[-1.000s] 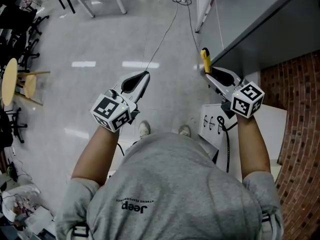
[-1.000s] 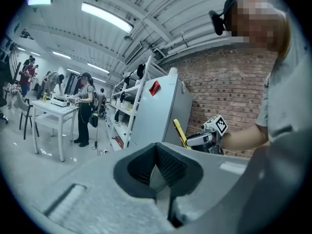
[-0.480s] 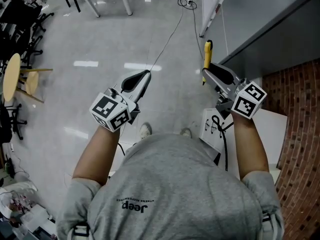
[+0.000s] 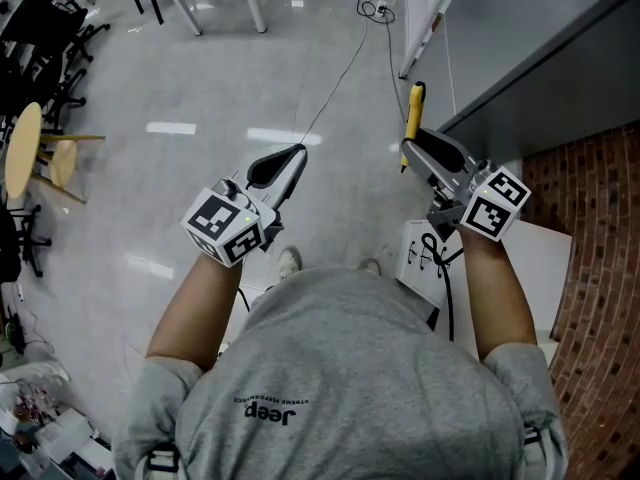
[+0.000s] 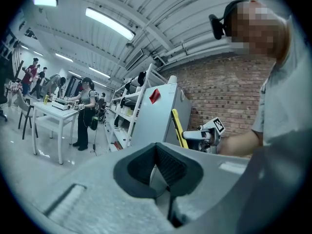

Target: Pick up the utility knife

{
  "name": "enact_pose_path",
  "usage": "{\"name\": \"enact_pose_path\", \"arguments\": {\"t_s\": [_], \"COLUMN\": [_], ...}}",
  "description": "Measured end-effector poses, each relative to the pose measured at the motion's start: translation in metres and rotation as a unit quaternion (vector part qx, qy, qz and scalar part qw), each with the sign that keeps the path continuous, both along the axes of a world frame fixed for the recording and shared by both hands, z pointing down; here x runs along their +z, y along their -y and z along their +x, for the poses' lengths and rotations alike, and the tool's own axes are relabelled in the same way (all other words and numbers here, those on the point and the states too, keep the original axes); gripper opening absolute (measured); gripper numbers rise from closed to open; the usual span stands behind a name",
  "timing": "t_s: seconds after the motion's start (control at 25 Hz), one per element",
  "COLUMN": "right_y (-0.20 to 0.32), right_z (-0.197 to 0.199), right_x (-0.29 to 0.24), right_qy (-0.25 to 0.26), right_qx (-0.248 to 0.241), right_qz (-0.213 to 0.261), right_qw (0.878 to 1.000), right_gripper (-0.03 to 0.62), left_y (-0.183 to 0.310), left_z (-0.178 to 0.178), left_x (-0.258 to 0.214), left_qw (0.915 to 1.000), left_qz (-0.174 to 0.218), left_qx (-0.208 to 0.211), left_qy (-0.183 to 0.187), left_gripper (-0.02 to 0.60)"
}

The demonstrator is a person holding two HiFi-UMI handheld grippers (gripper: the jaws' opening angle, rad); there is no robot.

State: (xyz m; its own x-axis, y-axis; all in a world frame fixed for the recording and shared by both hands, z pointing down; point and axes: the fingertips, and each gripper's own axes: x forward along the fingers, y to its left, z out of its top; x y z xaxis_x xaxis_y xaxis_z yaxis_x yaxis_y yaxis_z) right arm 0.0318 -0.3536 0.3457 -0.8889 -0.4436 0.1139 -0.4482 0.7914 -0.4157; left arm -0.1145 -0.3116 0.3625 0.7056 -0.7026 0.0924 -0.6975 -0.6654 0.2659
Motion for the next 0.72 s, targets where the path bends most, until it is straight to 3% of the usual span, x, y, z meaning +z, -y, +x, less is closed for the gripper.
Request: {"name": "enact_pose_path", "arguments": {"t_s": [0.72], "right_y": [-0.0039], "right_z": [0.0039], "right_x": [-0.004], "right_qy": [0.005], "right_qx": [0.011], "right_qz": [0.0], "right_qw": [1.0], "right_gripper": [0.123], "left_y": [-0.0058], "left_z": [-0.0005], "left_x": [-0.0057], "left_qw": [1.0], "left_qz": [0.004], "left_qx": [0.005], "left_qy": [-0.005], "left_gripper": [0.0]}}
